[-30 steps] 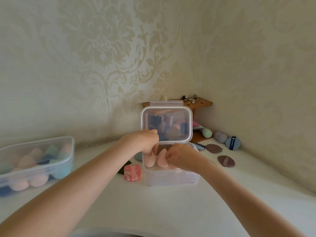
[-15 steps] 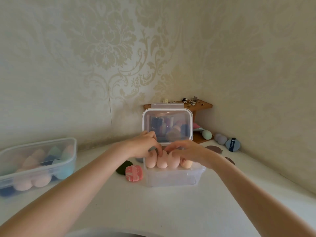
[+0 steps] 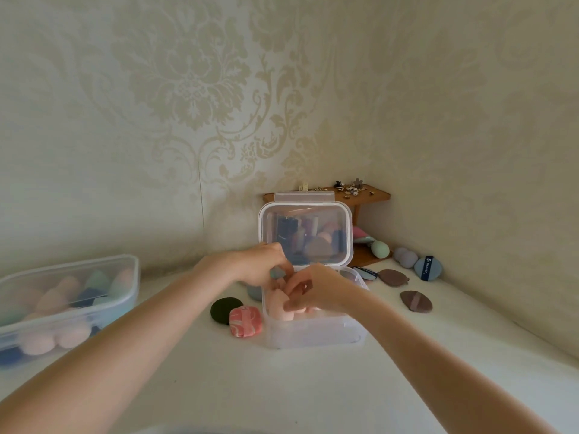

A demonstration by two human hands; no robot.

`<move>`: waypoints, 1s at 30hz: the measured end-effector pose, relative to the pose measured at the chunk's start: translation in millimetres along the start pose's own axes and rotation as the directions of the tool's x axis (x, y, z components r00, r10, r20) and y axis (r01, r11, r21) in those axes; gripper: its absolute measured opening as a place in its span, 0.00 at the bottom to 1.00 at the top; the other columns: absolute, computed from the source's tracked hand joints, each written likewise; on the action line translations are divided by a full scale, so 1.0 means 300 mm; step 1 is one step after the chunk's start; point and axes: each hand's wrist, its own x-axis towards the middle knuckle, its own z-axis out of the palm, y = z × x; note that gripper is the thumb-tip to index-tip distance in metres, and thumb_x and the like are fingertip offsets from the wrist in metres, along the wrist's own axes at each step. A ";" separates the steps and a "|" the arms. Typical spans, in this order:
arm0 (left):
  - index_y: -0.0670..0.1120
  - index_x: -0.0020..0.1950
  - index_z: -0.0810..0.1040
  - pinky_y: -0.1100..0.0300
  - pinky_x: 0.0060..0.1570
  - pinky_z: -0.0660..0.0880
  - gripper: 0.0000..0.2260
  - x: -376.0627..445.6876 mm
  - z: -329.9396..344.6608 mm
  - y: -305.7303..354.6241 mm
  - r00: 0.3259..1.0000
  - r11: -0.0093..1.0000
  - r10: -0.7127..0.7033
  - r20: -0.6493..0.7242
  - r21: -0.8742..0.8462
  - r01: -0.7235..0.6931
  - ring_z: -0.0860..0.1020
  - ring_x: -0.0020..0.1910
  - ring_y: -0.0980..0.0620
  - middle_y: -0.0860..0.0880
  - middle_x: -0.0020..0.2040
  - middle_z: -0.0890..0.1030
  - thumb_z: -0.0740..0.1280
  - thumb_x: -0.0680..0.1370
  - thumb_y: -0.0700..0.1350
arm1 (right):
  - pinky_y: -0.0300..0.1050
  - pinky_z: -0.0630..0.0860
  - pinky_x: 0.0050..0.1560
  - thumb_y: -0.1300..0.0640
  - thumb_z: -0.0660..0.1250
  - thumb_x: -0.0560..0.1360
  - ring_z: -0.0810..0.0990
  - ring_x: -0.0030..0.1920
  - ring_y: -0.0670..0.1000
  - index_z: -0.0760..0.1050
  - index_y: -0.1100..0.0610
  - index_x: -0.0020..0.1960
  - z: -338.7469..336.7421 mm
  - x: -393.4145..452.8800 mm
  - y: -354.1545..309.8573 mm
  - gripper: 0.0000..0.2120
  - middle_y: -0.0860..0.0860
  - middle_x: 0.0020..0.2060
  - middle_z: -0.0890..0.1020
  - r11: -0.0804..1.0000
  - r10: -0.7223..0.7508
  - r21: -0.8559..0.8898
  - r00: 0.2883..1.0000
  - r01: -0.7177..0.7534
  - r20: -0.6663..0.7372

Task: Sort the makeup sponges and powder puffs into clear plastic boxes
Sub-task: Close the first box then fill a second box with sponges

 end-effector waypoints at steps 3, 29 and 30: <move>0.52 0.65 0.69 0.51 0.63 0.71 0.20 -0.014 -0.038 0.009 0.994 0.993 -0.019 0.104 -0.111 0.030 0.70 0.63 0.48 0.49 0.63 0.67 0.68 0.75 0.45 | 0.33 0.69 0.42 0.51 0.71 0.70 0.74 0.45 0.49 0.79 0.56 0.56 0.014 0.014 -0.006 0.16 0.52 0.53 0.82 0.993 0.015 -0.116 0.999 -0.020 -0.049; 0.60 0.69 0.63 0.51 0.53 0.68 0.28 0.046 -0.054 0.076 0.955 0.953 -0.100 0.278 0.302 0.012 0.64 0.54 0.45 0.48 0.52 0.59 0.70 0.73 0.52 | 0.49 0.72 0.63 0.65 0.58 0.78 0.76 0.60 0.59 0.74 0.60 0.64 -0.202 0.303 0.341 0.16 0.58 0.62 0.76 0.955 0.217 -0.136 0.935 -0.263 -0.282; 0.60 0.69 0.63 0.52 0.52 0.67 0.27 0.045 -0.054 0.074 0.956 0.952 -0.098 0.278 0.305 0.009 0.65 0.56 0.44 0.48 0.52 0.59 0.70 0.73 0.52 | 0.51 0.73 0.63 0.64 0.59 0.78 0.76 0.60 0.59 0.73 0.60 0.63 -0.200 0.313 0.343 0.15 0.57 0.60 0.77 0.950 0.235 -0.143 0.939 -0.277 -0.252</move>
